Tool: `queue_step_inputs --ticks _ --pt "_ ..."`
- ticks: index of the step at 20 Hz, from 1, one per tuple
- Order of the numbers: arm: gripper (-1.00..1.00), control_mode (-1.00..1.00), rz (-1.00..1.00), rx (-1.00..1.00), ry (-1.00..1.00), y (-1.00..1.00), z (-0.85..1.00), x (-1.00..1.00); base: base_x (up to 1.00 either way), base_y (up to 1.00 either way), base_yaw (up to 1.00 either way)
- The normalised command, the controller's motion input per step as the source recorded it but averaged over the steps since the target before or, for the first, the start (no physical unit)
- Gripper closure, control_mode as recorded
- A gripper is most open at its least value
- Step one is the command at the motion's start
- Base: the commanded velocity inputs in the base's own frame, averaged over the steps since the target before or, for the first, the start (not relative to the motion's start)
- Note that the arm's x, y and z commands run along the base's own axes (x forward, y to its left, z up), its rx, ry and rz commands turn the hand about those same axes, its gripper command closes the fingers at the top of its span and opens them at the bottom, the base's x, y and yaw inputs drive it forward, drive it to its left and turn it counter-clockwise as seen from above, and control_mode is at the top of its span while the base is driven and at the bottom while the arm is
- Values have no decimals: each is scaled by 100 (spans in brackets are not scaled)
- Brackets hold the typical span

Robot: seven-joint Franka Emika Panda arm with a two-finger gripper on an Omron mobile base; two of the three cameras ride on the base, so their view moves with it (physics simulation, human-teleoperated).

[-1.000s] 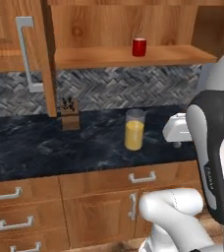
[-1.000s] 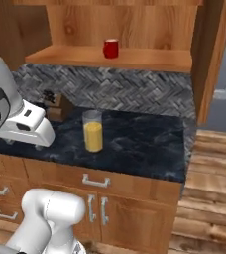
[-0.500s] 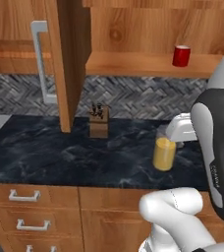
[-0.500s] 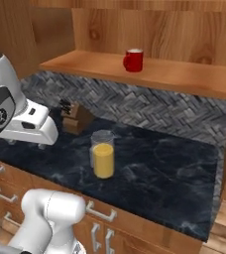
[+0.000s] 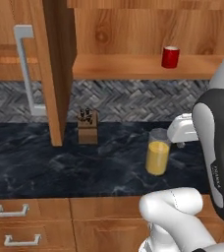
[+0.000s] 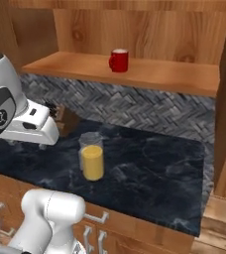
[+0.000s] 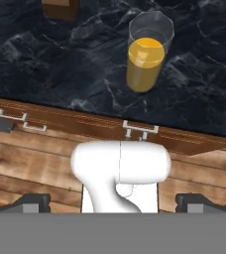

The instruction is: There is a tray on the dining counter. Grab the cup, mug, and pitcher and place them on the tray. The pitcher may be placed next to the tray if it cannot fit the tray.

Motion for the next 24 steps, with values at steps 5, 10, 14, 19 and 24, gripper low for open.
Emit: queue_step_inputs --ticks 5,10,14,19,24 --pt "-100 100 0 0 0 0 0 0 29 5 -34" --pt "-100 100 0 0 0 0 0 0 21 13 -35" --pt "-100 100 0 0 0 0 0 0 21 17 -32" --pt "-100 100 0 0 0 0 0 0 20 30 -17" --pt "-100 100 0 0 0 0 0 0 9 10 4"
